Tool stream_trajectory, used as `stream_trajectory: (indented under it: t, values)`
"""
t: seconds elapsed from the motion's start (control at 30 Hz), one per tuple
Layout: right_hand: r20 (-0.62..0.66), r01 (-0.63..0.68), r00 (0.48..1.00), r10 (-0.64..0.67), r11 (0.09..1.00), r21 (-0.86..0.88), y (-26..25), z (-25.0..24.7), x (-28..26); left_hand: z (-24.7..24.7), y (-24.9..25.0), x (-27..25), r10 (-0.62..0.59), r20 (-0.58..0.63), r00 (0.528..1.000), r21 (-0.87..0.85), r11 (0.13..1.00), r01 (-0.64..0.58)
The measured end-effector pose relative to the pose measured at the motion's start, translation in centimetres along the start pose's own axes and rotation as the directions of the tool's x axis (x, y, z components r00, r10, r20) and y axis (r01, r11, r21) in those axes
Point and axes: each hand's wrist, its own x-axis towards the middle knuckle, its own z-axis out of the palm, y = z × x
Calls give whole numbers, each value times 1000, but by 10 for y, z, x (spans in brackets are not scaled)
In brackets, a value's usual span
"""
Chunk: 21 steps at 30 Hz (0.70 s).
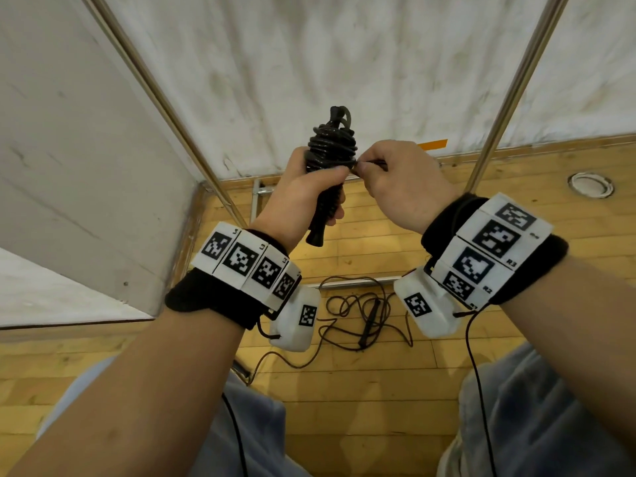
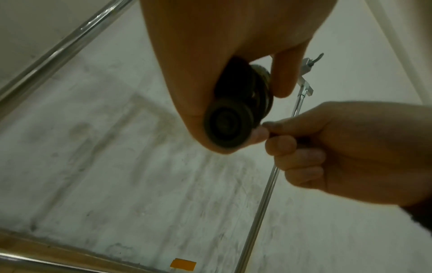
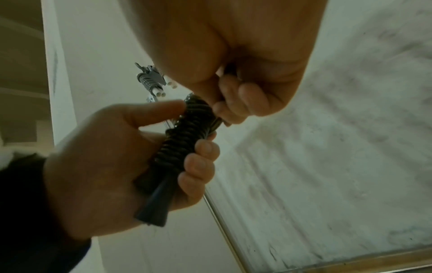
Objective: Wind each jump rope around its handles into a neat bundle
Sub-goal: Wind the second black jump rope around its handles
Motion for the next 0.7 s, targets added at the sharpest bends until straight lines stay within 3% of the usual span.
stream_trajectory:
  t: [0.1,0.23,0.7]
  values:
    - [17,-6,1000,6,999,-44,3,6,0,1,-2,-1,16,-10,1000,57,998,-15]
    - [23,17,1000,-16,999,-40,1,14,-3,5,-6,1,154,-160,975,259,960,-109]
    - [-3,-88,996,89,989,121,-13,21,-9,12,-25,5,231,-327,916,397,914,-89]
